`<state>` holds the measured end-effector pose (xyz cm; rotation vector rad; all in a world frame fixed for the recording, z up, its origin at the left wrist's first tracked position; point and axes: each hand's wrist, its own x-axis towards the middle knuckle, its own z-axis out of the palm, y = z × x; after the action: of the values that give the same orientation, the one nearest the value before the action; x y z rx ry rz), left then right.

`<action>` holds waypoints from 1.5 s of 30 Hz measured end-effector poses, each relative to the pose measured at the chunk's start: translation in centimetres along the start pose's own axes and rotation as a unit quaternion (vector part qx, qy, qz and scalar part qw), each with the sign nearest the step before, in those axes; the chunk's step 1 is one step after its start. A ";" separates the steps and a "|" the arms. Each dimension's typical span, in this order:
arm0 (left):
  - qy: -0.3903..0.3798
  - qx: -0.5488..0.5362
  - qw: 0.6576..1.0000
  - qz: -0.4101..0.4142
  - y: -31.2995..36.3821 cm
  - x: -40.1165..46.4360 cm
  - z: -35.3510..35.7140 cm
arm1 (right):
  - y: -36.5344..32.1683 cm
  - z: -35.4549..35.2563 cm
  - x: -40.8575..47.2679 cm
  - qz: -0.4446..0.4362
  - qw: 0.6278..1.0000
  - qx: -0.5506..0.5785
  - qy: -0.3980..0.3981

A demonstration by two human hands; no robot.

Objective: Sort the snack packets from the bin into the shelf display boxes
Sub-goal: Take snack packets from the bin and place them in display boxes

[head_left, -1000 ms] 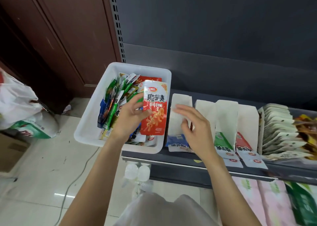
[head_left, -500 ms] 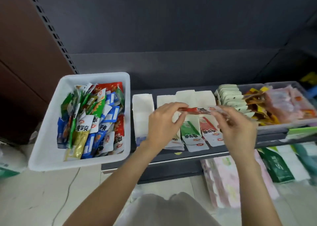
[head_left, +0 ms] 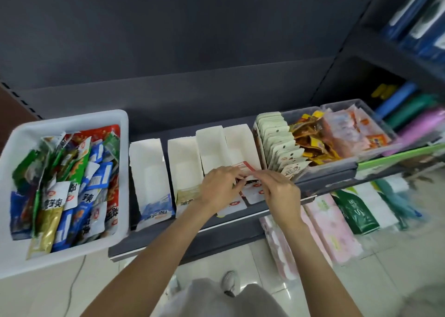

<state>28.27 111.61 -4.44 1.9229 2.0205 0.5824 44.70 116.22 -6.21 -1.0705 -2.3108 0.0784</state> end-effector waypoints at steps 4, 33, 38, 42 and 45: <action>-0.041 0.029 0.999 -0.018 -0.2 0.2 0.1 | 0.9 1.1 1.2 -0.054 0.992 -0.051 -0.106; 0.254 0.048 0.906 -0.336 -29.7 -24.2 -18.0 | -33.9 9.7 9.9 -0.117 0.896 0.309 -0.297; 0.215 0.099 0.934 -0.267 -33.8 -21.4 -20.0 | -39.9 14.8 12.2 -0.227 0.922 0.144 -0.278; 0.124 0.203 0.935 -0.262 -35.2 -18.8 -20.5 | -40.0 17.9 11.4 -0.238 0.904 -0.002 -0.355; 0.081 0.287 0.921 -0.251 -35.6 -17.3 -20.6 | -39.4 18.7 10.7 -0.224 0.909 -0.011 -0.351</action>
<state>-11.64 91.57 -4.59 1.5217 2.8920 0.0082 2.56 100.65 -5.22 -0.5281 -3.1565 0.3000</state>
